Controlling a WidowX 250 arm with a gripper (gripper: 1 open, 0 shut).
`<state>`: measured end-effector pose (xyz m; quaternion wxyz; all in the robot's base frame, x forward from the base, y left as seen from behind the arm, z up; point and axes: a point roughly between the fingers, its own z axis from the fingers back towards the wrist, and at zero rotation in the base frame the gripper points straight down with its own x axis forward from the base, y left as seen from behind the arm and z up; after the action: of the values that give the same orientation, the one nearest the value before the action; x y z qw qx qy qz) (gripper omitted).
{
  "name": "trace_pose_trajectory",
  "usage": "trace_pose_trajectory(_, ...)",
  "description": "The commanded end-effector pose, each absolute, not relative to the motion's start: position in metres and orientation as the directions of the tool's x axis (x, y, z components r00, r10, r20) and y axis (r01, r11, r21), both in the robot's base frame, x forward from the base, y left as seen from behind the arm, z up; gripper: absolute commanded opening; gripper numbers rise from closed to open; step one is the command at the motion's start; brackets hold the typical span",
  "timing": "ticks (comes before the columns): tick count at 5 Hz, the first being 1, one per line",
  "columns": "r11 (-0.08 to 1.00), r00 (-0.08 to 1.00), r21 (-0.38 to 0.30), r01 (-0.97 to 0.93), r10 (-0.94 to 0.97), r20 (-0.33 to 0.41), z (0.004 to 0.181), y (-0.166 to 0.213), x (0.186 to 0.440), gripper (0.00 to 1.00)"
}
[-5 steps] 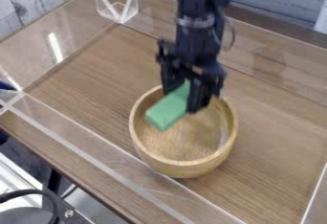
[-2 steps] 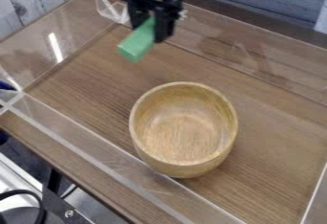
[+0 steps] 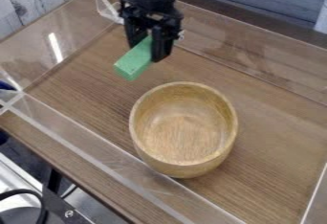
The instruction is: Remove the green block from inside the brown bowl and put it on the table
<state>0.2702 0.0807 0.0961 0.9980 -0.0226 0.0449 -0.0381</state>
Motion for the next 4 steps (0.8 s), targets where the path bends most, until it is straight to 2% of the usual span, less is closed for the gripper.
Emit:
trace_pose_trajectory(1,0.998,0.997,-0.009,0.065,-0.065,-0.044,0.103,0.095,0.259,0.0)
trace_pose_trajectory(3,0.999,0.996,-0.006,0.046,-0.047,-0.071,0.074,0.116,0.231,0.0)
trace_pose_trajectory(4,0.999,0.997,-0.01,0.035,-0.036,-0.075,0.061,0.125,0.225,0.0)
